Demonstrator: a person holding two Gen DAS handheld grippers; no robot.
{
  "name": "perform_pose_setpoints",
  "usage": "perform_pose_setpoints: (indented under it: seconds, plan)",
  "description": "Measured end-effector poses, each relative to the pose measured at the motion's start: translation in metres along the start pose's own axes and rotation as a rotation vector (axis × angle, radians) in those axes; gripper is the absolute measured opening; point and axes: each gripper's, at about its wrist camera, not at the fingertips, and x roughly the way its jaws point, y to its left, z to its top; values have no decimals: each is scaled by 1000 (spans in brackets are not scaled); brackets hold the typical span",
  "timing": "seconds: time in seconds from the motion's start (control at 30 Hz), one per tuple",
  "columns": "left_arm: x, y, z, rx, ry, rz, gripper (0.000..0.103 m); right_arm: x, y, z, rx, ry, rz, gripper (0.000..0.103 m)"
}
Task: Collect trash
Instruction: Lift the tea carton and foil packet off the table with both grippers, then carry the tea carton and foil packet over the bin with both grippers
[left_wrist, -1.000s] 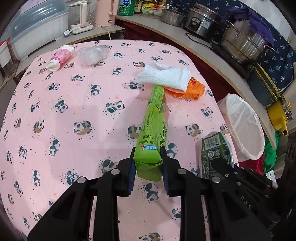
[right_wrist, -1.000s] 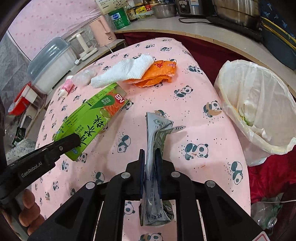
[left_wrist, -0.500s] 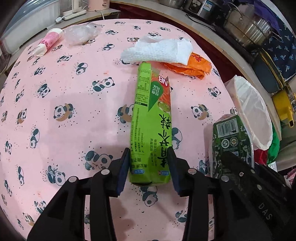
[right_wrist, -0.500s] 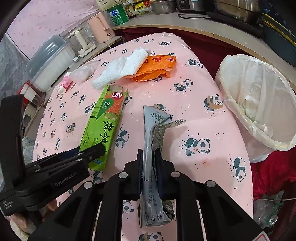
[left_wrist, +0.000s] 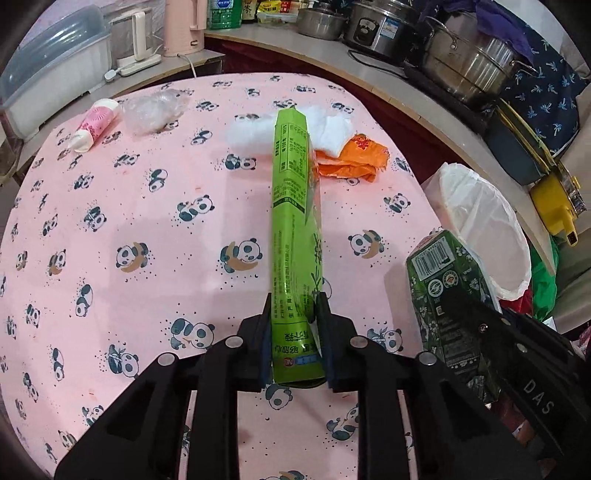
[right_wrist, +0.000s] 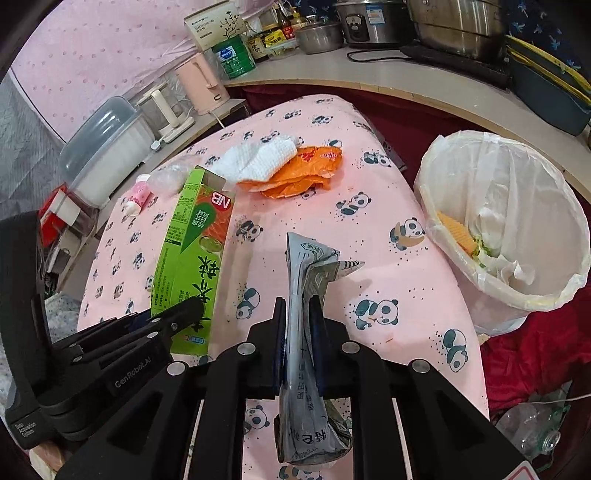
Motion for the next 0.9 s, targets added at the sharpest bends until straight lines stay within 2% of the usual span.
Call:
perform_pose_setpoints:
  seconds: [0.2, 0.47, 0.67, 0.9]
  plan:
    - [-31, -19, 11, 37, -72, -5, 20, -25, 3, 13, -5, -77, 8, 13]
    - [-52, -48, 24, 92, -122, -34, 20, -64, -10, 31, 16, -188, 7, 13]
    - [-55, -77, 33, 147, -139, -55, 20, -89, -33, 45, 52, -257, -10, 10]
    - [-45, -121, 40, 220, -128, -77, 20, -101, -79, 54, 123, -297, -52, 9]
